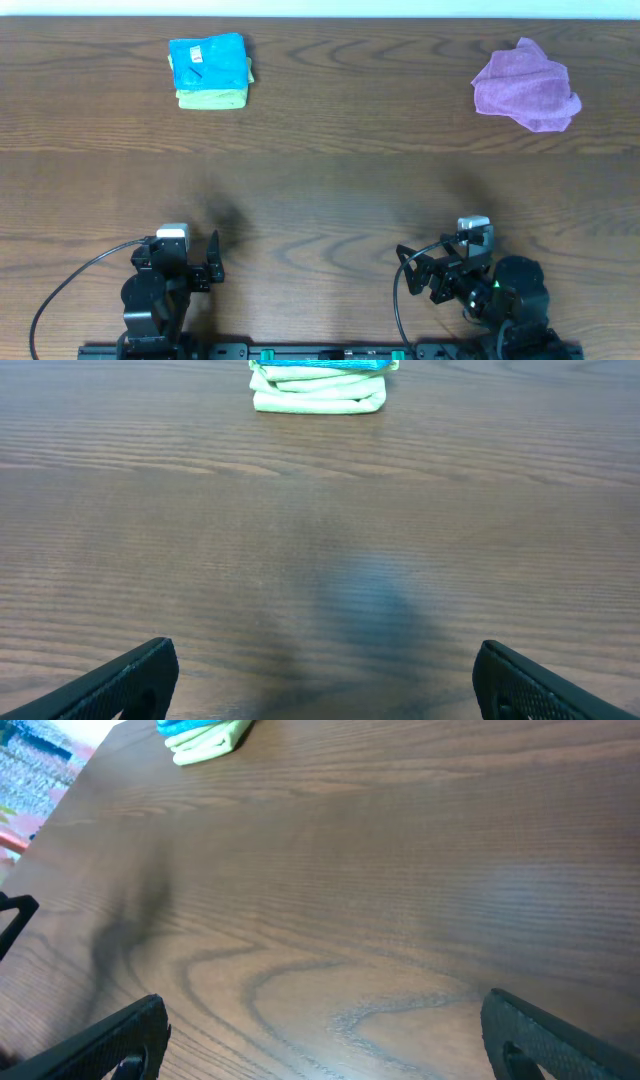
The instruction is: Fold the cloth
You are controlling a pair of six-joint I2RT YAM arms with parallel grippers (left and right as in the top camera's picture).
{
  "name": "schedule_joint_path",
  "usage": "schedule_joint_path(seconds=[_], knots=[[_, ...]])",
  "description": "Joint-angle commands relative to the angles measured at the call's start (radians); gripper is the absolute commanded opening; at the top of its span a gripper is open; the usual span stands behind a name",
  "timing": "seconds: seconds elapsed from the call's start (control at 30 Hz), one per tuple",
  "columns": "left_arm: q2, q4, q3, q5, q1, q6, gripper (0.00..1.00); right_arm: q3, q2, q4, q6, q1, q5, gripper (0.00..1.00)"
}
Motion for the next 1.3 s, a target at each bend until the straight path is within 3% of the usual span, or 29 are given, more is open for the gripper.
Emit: schedule_joint_path(seconds=[0.0,0.7,0.83,0.93,1.07,1.27], knots=[[-0.01,0.0,-0.014,0.003,0.002,0.018,0.96,0.0,-0.004,-0.001,0.01,-0.008,0.007,0.99],[-0.01,0.0,-0.014,0.003,0.002,0.018,0.95,0.0,-0.004,-0.013,0.01,-0.008,0.013,0.99],[-0.01,0.0,-0.014,0.003,0.002,0.018,0.95,-0.002,-0.004,-0.016,-0.002,-0.01,0.164,0.99],[-0.01,0.0,-0.014,0.003,0.002,0.018,0.95,-0.016,-0.005,-0.013,-0.077,-0.025,0.255,0.99],[-0.01,0.0,-0.013,0.003,0.002,0.018,0.95,-0.044,-0.014,0.013,-0.257,-0.074,0.252,0.99],[-0.01,0.0,-0.014,0.003,0.002,0.018,0.95,-0.08,-0.074,0.011,-0.381,-0.169,0.249,0.99]])
